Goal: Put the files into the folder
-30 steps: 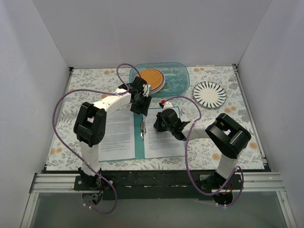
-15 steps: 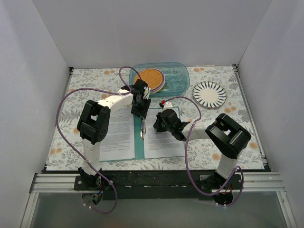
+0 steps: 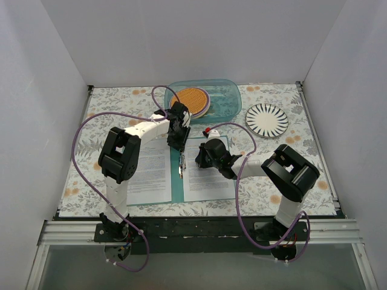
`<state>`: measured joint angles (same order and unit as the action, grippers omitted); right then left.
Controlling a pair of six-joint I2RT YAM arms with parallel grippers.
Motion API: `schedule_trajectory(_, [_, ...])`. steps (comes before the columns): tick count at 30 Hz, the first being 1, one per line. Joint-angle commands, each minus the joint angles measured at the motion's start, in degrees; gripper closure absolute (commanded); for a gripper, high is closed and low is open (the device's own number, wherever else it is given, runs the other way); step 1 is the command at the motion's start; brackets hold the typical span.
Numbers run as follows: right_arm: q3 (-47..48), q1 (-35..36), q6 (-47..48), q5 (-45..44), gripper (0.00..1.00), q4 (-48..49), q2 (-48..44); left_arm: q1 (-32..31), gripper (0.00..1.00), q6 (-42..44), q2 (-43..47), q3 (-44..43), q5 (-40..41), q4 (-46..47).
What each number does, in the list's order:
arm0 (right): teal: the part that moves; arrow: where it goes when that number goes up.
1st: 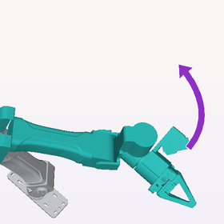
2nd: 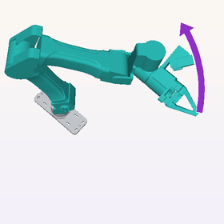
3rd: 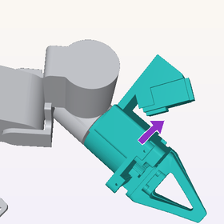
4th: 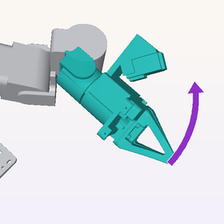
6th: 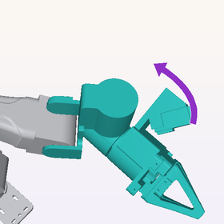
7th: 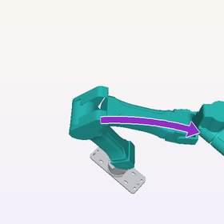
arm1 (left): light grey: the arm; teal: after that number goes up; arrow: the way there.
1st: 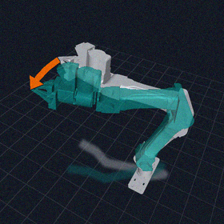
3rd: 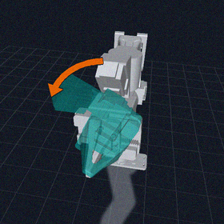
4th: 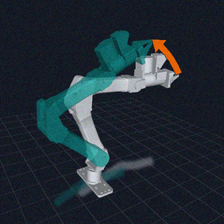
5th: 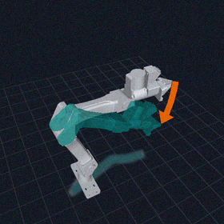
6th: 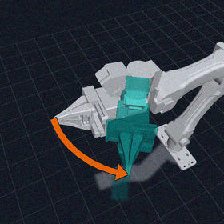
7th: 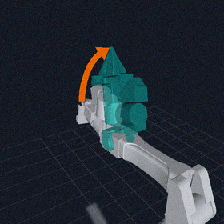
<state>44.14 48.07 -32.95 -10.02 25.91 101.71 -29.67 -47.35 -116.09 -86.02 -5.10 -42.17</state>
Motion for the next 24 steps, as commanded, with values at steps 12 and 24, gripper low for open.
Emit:
schedule_trajectory(12, [-2.3, 0.7, -0.62, -0.09, 0.99, -5.61, 1.91, -0.04, 0.93, 0.42, 1.48, -0.2, -0.61, 0.42])
schedule_trajectory(24, [-2.13, 0.7, -0.89, -0.17, 0.99, -6.14, 2.7, -0.04, 0.98, 1.65, 5.26, 0.41, -2.01, -1.86])
